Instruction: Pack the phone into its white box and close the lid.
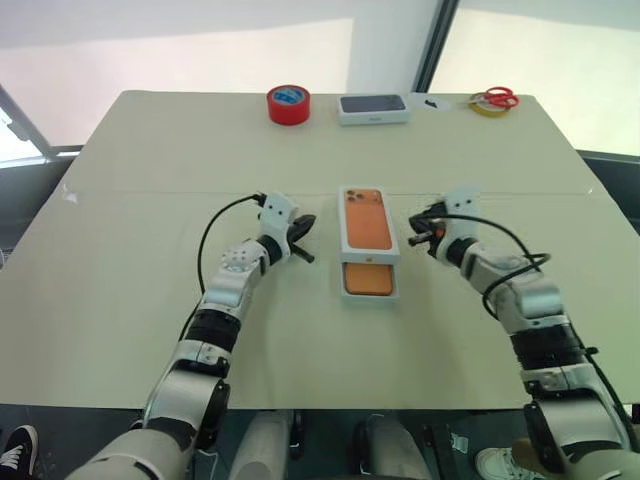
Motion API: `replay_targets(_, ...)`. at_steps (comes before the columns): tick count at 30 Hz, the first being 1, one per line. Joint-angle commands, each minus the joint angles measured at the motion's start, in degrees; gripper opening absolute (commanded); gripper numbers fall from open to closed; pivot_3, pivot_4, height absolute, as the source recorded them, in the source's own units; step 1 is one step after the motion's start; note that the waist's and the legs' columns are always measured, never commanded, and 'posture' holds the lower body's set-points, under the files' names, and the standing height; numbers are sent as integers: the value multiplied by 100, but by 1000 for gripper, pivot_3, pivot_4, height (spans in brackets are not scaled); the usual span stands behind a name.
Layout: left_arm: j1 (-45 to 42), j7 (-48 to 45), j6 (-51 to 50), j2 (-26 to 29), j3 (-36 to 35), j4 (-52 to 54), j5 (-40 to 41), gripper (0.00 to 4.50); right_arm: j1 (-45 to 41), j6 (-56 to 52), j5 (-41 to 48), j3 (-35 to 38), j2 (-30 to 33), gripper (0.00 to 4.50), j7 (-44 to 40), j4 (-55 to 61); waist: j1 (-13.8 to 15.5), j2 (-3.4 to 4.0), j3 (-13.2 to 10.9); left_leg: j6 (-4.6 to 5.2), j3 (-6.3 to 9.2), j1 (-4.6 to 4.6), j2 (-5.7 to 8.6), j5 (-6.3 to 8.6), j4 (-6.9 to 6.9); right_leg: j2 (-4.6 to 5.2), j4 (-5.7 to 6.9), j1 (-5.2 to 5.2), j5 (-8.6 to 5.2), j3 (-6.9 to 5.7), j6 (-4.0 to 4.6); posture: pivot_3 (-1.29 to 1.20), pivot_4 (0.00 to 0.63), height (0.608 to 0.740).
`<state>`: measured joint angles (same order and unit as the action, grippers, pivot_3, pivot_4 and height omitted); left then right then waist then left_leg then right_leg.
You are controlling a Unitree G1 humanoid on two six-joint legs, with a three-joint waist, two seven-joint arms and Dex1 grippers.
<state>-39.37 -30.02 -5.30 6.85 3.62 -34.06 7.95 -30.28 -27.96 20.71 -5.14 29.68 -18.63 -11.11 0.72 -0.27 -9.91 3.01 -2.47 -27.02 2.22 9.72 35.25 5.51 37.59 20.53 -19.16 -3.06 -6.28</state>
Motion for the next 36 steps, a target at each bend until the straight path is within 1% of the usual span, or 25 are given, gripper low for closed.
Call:
replay_targets(1, -155, -245, 126, -140, 32, 74, 85, 0, -17, 370, -455, -89, 3, 43, -205, 148, 0, 0, 0, -8, 0, 0, 0, -5, 0, 1, 0, 0, 0, 0, 0, 0, 150, 735)
replay_targets(3, -178, -264, 168, -194, 23, 112, 58, 0, -12, 275, -316, 103, -138, 43, -280, 187, -6, -1, 0, -11, 0, 2, 0, -7, 0, 1, 0, -1, 0, 0, 0, 0, 150, 735)
replay_targets(9, -180, -359, 134, -221, 88, 224, -37, 0, 79, 337, -488, 121, -151, 43, -577, 367, -3, -1, 0, -17, 2, 3, 0, -8, -1, 2, 1, -2, 0, 3, 0, 0, 150, 735)
replay_targets(12, -27, -594, -100, -217, 219, 441, -8, 0, 173, 240, -474, 187, -173, 43, -667, 536, -2, 0, 0, -19, 2, 3, 0, -8, -1, 2, 0, -2, 0, 3, 0, 0, 150, 735)
replay_targets(15, 92, -634, -155, -198, 303, 545, -62, 0, 239, 144, -508, 218, -160, 43, -709, 656, -2, 0, 0, -19, 2, 6, 0, -8, -1, 2, 0, -4, 0, 4, 1, 0, 150, 735)
replay_targets(20, 218, -819, -362, -248, 300, 919, 148, 0, 391, 52, -462, 271, -107, 43, -951, 1078, 0, 0, 0, -20, 3, 5, 0, -8, -1, 4, 1, -3, 0, 5, 1, 0, 150, 735)
replay_targets(23, 338, -974, -397, -152, 439, 1206, 54, 0, 513, -40, -532, 231, -21, 43, -1098, 1322, -3, 0, 0, -21, 3, 5, 0, -8, -1, 4, 0, -3, 0, 6, 1, 0, 150, 735)
replay_targets(28, 629, -1176, -661, -71, 478, 1718, 133, 0, 820, -82, -556, 158, 85, 43, -1385, 1674, -6, 0, 1, -21, 3, 9, 0, -7, -1, 4, -1, -6, 0, 8, 1, 0, 150, 735)
replay_targets(30, 767, -1247, -719, 24, 559, 1924, 64, 0, 901, -102, -599, 130, 120, 43, -1454, 1784, -7, 1, 1, -21, 3, 10, 0, -7, -1, 4, 0, -6, 0, 8, 1, 0, 150, 735)
replay_targets(36, 1218, -1500, -1121, 330, 617, 2755, 245, 0, 1073, -205, -631, 163, 168, 43, -1587, 2056, -14, 1, 1, -22, 4, 15, -1, -6, -4, 4, 0, -8, 0, 12, 2, 0, 150, 735)
